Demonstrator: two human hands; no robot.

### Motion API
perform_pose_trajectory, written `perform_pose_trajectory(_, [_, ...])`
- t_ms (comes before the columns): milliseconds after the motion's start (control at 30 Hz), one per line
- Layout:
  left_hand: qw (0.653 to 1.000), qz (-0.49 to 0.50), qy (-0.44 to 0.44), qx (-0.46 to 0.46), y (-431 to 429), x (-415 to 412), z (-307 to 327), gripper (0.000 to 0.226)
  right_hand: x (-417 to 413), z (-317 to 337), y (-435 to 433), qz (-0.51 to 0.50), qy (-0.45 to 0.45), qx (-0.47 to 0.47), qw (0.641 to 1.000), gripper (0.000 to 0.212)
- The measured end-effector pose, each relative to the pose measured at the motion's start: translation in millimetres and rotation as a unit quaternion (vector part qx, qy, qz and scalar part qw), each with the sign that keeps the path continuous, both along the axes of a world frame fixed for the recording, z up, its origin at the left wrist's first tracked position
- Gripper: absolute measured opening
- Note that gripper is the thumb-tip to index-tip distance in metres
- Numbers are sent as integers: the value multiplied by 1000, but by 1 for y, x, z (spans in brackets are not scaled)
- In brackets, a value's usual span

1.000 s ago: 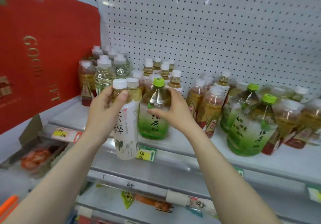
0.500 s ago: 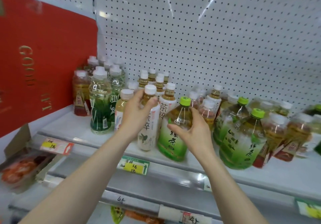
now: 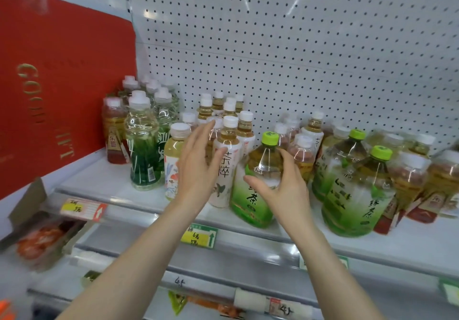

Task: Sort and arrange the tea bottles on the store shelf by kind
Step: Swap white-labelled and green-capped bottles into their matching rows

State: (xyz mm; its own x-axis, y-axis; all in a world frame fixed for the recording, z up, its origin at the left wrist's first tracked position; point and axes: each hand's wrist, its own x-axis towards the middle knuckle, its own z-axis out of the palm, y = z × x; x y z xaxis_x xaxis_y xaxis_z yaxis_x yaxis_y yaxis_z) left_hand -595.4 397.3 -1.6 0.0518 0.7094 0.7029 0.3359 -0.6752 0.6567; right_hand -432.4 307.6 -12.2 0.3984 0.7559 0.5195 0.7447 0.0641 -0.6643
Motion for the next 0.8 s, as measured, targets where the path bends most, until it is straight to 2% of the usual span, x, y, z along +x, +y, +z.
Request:
perform_pose_trajectory(67, [996,77,-1,42,-4,-17,-12,59,-1,-3,0,8,24,9,1000,92])
perform_pose_trajectory(167, [991,121,-13,-49,4,-40,-26,78,-4,-6,0,10,74,23,997,91])
perform_pose_trajectory(233, [986,110,5,-125,15,-49,-31,88,-7,-8,1,8,100,30,995,90])
perform_pose_trajectory(367, [982,40,3,-184,26,-52,-32,75,-10,-8,2,10,126,34,991,88])
perform_pose_trajectory(667, [989,-10,-80,-126,-18,-57,-13,70,-9,24,-14,14,159,73,984,79])
perform_pose_trajectory(733, [988,-28,-91,-119,-35,-51,-2,64,-2,35,-28,14,160,86,983,70])
perform_pose_trajectory(800, [984,-58,-109,-126,-51,-39,7,56,9,43,-45,15,157,91,983,70])
